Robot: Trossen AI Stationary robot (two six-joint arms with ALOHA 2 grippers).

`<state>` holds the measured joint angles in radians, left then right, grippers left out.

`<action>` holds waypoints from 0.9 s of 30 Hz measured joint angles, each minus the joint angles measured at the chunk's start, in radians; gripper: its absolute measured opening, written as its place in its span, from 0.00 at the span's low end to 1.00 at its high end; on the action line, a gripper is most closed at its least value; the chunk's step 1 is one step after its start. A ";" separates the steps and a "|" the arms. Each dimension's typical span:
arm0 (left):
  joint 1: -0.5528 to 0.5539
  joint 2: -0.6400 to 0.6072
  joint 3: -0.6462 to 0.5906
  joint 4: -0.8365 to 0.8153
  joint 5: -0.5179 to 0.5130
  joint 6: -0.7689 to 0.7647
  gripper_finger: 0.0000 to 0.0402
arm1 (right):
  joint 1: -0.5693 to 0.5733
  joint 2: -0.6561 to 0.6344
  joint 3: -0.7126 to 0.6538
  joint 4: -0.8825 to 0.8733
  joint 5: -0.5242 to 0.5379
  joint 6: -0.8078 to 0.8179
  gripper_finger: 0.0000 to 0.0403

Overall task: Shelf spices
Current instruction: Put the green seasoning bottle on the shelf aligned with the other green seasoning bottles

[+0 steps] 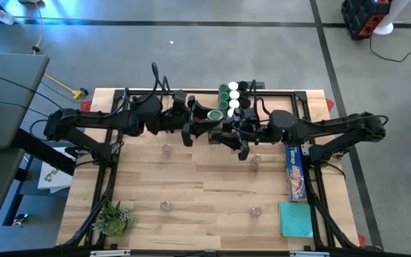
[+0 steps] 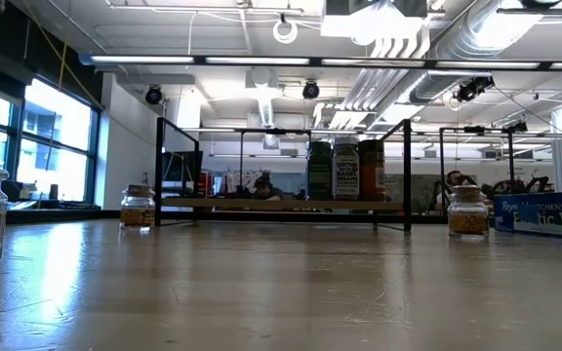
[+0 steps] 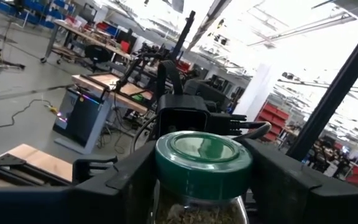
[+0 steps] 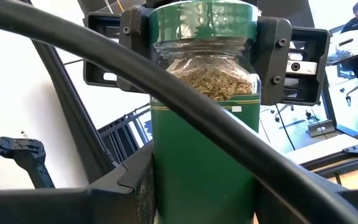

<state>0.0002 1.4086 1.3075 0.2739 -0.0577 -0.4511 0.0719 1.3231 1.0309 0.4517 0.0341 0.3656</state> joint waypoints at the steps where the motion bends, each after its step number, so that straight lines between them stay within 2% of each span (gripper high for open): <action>1: 0.000 0.000 0.000 0.000 0.004 0.007 0.52 | 0.000 0.000 0.000 0.000 0.000 0.000 0.45; 3: 0.000 0.000 0.000 -0.001 0.012 0.009 0.49 | 0.000 0.000 0.000 0.000 0.000 0.000 0.45; 9: 0.001 -0.001 0.000 -0.028 0.028 0.043 0.49 | 0.000 -0.002 0.000 -0.039 -0.007 0.018 0.45; 13: 0.000 -0.002 0.000 -0.083 0.075 0.085 0.49 | 0.001 -0.003 0.001 -0.100 -0.007 0.017 0.45; 20: -0.024 0.002 -0.003 -0.196 0.082 0.210 0.49 | -0.009 -0.042 0.002 -0.334 -0.009 0.049 0.73; 27: -0.056 0.002 -0.003 -0.340 0.041 0.300 0.49 | -0.025 -0.144 0.002 -0.639 -0.015 0.083 0.77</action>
<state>-0.0554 1.4109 1.3044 -0.0666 -0.0167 -0.1511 0.0473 1.1796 1.0328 -0.1872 0.0194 0.4487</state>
